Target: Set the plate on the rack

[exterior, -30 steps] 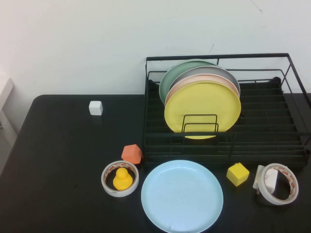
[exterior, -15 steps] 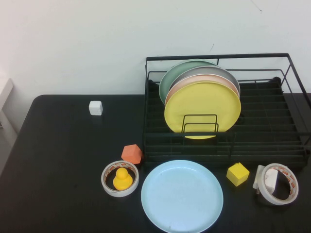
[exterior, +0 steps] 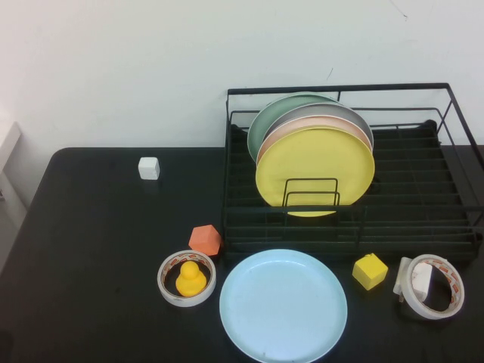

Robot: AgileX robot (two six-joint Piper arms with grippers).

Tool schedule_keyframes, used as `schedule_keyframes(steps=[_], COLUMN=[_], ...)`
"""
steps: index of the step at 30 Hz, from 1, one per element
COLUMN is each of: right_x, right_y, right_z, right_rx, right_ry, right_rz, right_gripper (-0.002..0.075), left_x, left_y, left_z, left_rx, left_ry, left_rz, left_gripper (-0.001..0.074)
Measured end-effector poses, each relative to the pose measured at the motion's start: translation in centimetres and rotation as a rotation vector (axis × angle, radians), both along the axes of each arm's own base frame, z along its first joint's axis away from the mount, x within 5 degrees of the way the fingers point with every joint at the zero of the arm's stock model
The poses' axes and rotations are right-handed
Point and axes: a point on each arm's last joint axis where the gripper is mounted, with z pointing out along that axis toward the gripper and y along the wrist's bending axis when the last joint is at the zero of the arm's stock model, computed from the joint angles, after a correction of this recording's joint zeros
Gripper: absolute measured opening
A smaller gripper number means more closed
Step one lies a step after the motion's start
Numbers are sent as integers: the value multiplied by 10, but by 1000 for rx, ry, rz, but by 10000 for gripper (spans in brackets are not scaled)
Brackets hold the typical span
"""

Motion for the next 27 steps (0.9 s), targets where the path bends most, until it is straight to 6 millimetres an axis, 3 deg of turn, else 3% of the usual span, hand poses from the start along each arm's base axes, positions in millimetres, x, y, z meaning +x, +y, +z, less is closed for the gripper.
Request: schedule_keyframes(steps=[3, 5, 14, 17, 21, 27], right_x=[1, 1, 2, 2, 2, 0], right_y=[5, 7, 8, 7, 8, 9], right_z=[3, 5, 6, 7, 6, 1], right_rx=[262, 344, 402, 403, 370, 322], right_ry=[-33, -52, -65, -66, -58, -9], right_rz=[-14, -15, -18, -18, -9, 8], right_gripper=[9, 9, 9, 9, 9, 9], left_x=[0, 0, 0, -1, -1, 29], left_y=[1, 2, 3, -1, -11, -18], left_z=[3, 4, 5, 9, 40, 74], left_rx=[-159, -178, -141, 54, 348, 827], left_ry=[-5, -13, -34, -50, -49, 167], left_rz=[11, 20, 33, -8, -127, -338], left_gripper=[-2, -2, -2, -2, -2, -1])
